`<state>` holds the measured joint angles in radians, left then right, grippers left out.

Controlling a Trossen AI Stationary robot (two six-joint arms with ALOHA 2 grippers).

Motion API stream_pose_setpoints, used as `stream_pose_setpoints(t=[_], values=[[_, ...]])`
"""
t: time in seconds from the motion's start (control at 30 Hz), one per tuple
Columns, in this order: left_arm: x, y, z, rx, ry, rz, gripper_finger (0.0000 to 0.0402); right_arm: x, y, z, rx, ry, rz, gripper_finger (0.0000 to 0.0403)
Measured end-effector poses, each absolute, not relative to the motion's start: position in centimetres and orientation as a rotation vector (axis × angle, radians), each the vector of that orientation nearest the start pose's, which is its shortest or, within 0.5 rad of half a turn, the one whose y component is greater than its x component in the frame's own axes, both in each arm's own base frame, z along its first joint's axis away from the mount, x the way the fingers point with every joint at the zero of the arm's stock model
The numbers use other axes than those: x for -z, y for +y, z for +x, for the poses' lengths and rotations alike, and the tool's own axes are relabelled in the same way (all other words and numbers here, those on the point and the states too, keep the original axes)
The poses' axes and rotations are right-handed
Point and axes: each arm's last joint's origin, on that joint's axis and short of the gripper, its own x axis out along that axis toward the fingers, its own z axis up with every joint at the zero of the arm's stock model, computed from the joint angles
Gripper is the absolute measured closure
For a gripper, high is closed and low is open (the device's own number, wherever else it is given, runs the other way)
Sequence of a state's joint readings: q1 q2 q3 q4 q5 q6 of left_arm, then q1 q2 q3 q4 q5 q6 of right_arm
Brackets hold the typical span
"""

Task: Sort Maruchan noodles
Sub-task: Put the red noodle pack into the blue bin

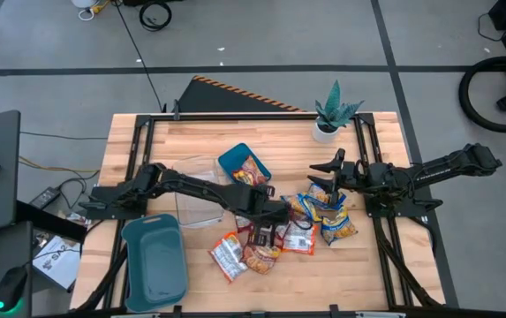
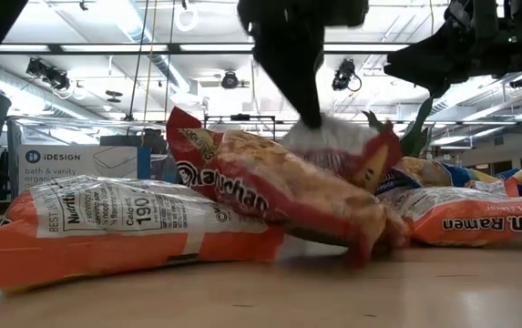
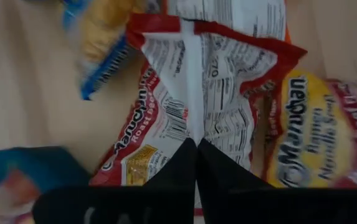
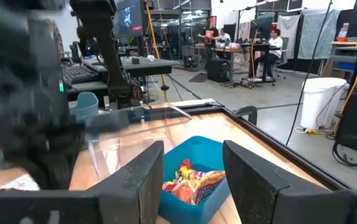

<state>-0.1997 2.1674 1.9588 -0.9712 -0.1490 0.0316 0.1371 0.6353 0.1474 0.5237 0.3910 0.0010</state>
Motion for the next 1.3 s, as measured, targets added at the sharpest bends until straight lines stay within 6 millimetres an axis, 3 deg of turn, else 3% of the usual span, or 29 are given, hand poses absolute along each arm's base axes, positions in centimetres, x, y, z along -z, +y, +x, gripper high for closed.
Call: stream_pose_setpoints(t=[0.27, 0.37, 0.67, 1.0, 1.3], values=[[-29.2, -6.4, 44.1, 0.037, 1.209, 0.291, 0.0395, -20.2, 1.0, 14.7, 0.236, -0.035, 0.007, 0.0233], [-30.2, -5.1, 43.5, 0.002, 1.260, 0.352, 0.0395, -20.2, 1.0, 14.7, 0.235, -0.035, 0.007, 0.0233], [-28.8, 0.5, 42.1, -0.076, 1.506, 0.506, 0.0394, -20.1, 1.0, 14.7, 0.227, -0.031, 0.008, 0.0233], [-25.7, 6.5, 41.1, 0.055, 1.677, 0.650, 0.0397, -20.1, 1.0, 14.7, 0.227, -0.032, 0.007, 0.0233], [-24.9, 9.9, 41.4, 0.140, 1.634, 0.762, 0.0398, -20.1, 1.0, 14.7, 0.227, -0.031, 0.006, 0.0233]])
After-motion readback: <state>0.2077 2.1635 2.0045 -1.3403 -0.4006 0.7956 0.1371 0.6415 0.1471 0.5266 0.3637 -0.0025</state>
